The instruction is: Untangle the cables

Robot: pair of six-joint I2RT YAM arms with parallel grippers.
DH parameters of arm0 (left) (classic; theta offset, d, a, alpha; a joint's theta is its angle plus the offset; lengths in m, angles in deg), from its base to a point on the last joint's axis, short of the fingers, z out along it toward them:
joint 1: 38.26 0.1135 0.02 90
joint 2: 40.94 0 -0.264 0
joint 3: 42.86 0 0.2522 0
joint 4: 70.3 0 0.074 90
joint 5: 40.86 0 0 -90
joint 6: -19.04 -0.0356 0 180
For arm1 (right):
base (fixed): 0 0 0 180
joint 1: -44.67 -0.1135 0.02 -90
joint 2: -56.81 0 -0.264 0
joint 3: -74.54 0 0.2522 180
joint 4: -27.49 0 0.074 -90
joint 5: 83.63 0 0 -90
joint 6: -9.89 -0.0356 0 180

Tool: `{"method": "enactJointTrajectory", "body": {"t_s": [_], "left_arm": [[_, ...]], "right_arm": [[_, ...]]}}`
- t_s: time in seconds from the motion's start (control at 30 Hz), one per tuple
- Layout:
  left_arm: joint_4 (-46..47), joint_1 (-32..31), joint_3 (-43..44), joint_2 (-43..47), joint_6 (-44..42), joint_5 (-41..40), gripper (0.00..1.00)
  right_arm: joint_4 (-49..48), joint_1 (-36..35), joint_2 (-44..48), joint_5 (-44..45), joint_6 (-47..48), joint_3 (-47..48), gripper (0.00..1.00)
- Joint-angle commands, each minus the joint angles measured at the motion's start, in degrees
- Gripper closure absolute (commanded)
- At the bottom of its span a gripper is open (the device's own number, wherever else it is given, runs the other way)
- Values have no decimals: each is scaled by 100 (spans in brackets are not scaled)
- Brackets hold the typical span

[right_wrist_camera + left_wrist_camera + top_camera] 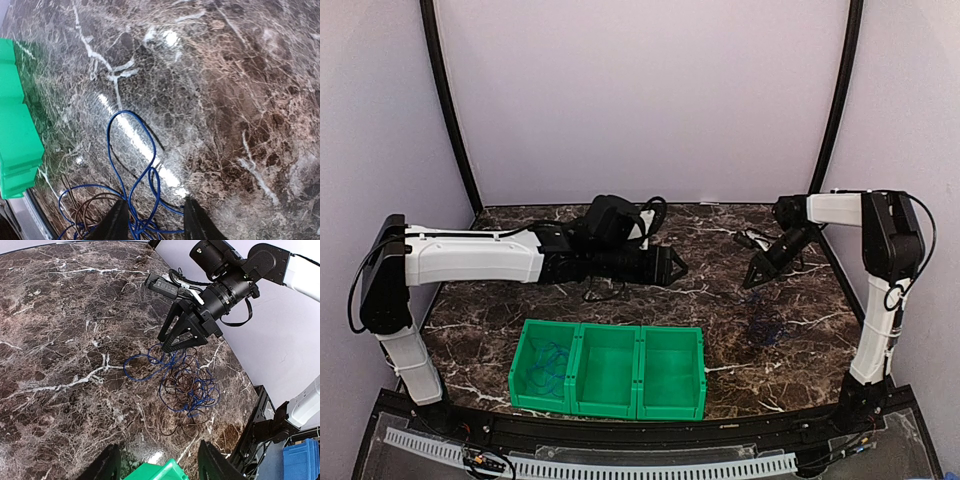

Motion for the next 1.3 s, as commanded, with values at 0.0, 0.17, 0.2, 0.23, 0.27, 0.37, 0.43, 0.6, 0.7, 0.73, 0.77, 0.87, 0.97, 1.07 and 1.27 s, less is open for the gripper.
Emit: {"method": "enactJointTrajectory", "body": {"t_s": [0.0, 0.17, 0.2, 0.23, 0.27, 0.37, 0.43, 0.6, 0.7, 0.73, 0.77, 0.87, 0.97, 1.07, 1.27], "left_arm": [[137, -13, -79, 112, 6, 41, 45], [154, -13, -64, 71, 11, 77, 45], [154, -12, -62, 58, 14, 83, 45], [154, -18, -61, 51, 15, 92, 45], [237, -19, -68, 40, 2, 95, 45], [432, -22, -68, -26, -81, 145, 44], [574, -30, -63, -55, -187, 128, 44], [1307, -114, 26, -310, -767, 105, 43], [1643, -292, 327, -607, -1315, 23, 43], [1763, -369, 519, -783, -1428, -118, 42], [1815, -410, 759, -869, -1664, -199, 42], [1894, -537, 1183, -1319, -1976, -631, 40], [2200, -554, 1416, -1550, -2006, -549, 39], [2335, -556, 1570, -1758, -1955, -569, 40], [2645, -562, 1837, -2067, -1995, -865, 41]], "right_arm": [[173, -91, 96, 65, -55, 59, 66], [362, -166, 128, 39, 5, 75, 84], [400, -176, 144, 18, 20, 106, 91], [404, -177, 194, -11, 17, 133, 95], [416, -182, 281, -43, 5, 163, 97], [678, -194, 648, -414, 214, 424, 100], [902, -201, 985, -767, 382, 626, 100], [1296, -264, 1552, -1154, 625, 918, 100], [1563, -280, 1753, -1275, 800, 1014, 100], [1633, -283, 1820, -1312, 838, 1033, 100], [1699, -283, 1885, -1384, 872, 1044, 100], [1796, -283, 2072, -1621, 979, 1035, 100], [1876, -296, 2169, -1679, 987, 1029, 100], [2018, -300, 2197, -1701, 1069, 1025, 100], [2238, -325, 2238, -2045, 1269, 977, 100]]}}
